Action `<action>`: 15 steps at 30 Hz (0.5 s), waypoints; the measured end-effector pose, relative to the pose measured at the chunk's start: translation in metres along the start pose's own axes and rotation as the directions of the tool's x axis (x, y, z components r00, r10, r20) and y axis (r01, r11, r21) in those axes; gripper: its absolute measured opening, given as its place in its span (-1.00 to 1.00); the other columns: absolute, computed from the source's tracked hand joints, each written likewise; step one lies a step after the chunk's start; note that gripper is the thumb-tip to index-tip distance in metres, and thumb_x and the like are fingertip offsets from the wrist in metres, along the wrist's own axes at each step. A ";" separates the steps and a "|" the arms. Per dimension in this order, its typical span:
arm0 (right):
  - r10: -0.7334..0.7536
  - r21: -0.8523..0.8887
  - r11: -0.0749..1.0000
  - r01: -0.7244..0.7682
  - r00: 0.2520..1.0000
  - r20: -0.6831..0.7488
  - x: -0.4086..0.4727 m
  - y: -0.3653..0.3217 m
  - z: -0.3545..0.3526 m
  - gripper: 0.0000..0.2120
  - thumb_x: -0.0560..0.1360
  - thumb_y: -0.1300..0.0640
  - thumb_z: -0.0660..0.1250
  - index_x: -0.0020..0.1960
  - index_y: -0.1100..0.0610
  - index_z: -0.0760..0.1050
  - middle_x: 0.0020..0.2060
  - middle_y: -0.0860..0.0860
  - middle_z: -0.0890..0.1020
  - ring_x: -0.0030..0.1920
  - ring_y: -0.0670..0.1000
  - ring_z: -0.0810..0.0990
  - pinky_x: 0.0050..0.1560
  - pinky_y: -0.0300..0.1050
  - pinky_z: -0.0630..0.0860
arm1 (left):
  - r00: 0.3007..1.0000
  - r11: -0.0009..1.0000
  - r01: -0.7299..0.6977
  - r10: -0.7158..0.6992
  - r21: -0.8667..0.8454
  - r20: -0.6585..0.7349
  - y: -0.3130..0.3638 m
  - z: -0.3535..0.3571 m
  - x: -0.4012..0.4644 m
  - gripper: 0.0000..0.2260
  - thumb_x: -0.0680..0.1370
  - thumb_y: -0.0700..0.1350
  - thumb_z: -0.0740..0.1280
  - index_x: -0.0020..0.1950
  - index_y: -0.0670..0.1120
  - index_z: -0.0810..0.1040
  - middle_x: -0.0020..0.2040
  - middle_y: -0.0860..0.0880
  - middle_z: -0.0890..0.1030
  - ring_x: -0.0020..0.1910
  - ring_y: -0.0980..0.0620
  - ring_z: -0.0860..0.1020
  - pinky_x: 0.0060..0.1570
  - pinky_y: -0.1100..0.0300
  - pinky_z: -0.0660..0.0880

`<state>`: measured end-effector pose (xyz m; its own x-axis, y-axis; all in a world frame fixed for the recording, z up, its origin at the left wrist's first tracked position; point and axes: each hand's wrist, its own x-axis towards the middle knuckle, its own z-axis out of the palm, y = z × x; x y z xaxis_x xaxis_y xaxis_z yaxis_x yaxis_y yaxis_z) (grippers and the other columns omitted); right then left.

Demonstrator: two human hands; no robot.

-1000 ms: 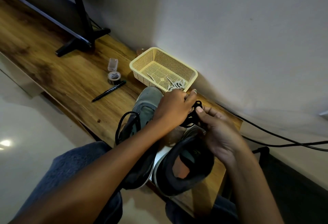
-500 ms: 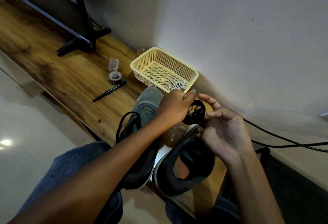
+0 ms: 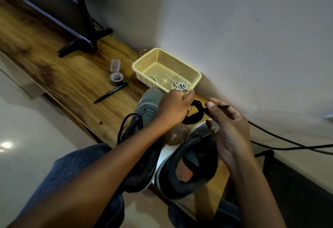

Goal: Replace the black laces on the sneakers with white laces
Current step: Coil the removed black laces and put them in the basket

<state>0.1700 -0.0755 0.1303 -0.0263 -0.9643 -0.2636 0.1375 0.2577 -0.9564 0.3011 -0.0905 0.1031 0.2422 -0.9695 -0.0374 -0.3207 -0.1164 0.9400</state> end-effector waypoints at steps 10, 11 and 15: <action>-0.081 -0.152 0.986 0.073 0.996 -0.047 0.001 -0.001 -0.004 -0.81 0.47 0.08 0.42 -0.01 0.18 0.59 -0.19 0.03 0.68 -0.24 -0.06 0.67 -0.27 -0.26 0.57 | 1.000 1.000 -0.016 0.016 -0.002 -0.004 0.000 0.003 -0.002 -0.50 0.64 -0.03 0.18 -0.52 -0.04 0.41 -0.53 0.02 0.51 -0.52 0.05 0.49 -0.27 0.12 0.51; -0.101 -0.194 0.976 0.099 0.995 -0.002 -0.001 -0.002 -0.003 -0.77 0.43 0.02 0.44 -0.02 0.16 0.60 -0.18 0.01 0.69 -0.21 -0.05 0.67 -0.25 -0.25 0.58 | 1.000 1.000 -0.016 0.016 0.012 -0.011 0.001 0.002 -0.002 -0.51 0.64 -0.03 0.18 -0.52 -0.04 0.41 -0.53 0.02 0.51 -0.52 0.04 0.48 -0.30 0.14 0.49; -0.157 -0.456 0.866 0.205 0.978 0.140 -0.006 -0.002 -0.001 -0.72 0.32 -0.01 0.53 -0.05 0.08 0.58 -0.13 0.01 0.67 -0.17 0.03 0.66 -0.24 -0.10 0.62 | 0.999 0.997 -0.001 0.005 0.078 -0.050 0.002 -0.001 0.000 -0.53 0.63 -0.01 0.18 -0.49 -0.03 0.41 -0.59 0.06 0.45 -0.58 0.17 0.39 -0.44 0.21 0.33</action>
<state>0.1691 -0.0705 0.1335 0.0913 -0.9918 -0.0896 -0.3380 0.0537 -0.9396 0.3015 -0.0900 0.1053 0.2861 -0.9581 -0.0156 -0.3917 -0.1318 0.9106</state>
